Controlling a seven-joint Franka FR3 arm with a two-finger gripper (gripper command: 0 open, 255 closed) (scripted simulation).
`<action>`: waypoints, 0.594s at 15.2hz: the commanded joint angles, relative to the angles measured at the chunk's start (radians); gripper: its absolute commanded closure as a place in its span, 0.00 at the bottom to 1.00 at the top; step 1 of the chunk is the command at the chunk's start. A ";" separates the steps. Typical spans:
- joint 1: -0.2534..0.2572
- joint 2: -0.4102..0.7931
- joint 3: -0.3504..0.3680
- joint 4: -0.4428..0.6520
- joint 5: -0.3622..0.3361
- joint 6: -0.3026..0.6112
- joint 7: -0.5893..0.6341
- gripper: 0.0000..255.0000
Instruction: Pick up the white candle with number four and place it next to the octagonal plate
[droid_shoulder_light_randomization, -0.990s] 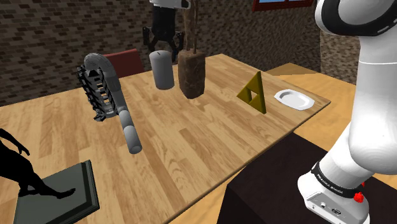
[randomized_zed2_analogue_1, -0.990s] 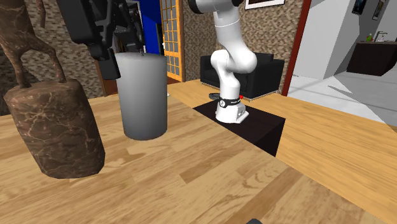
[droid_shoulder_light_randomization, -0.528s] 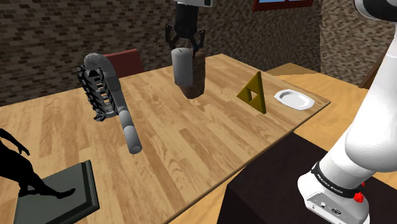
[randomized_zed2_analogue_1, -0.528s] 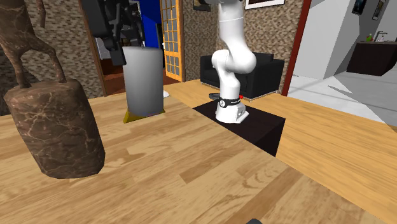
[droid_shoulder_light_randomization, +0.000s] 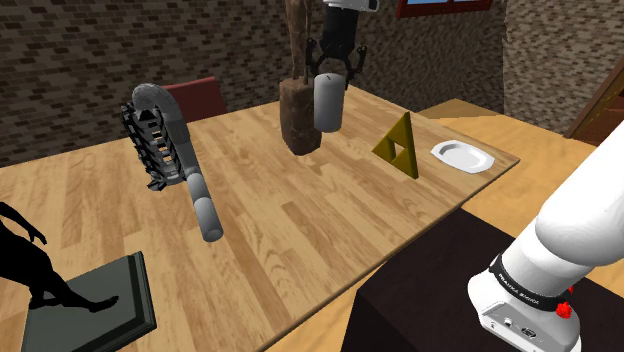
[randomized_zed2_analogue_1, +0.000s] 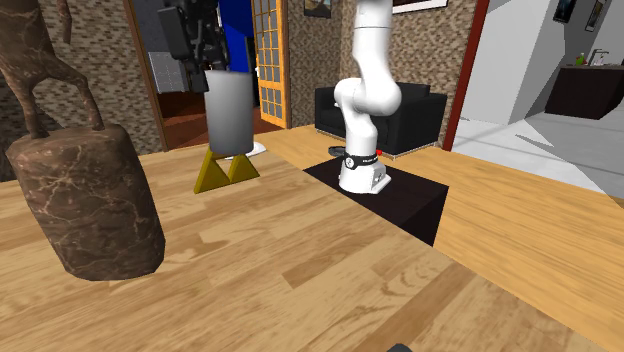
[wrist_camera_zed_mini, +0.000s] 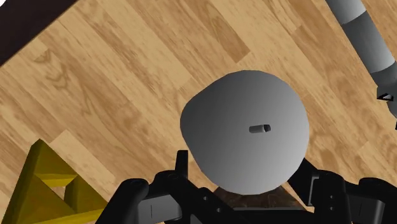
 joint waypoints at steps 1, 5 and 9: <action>-0.022 -0.038 -0.024 -0.038 0.006 -0.007 -0.048 1.00; -0.063 -0.112 -0.075 -0.117 0.011 -0.018 -0.143 1.00; -0.103 -0.170 -0.131 -0.176 0.003 -0.033 -0.236 1.00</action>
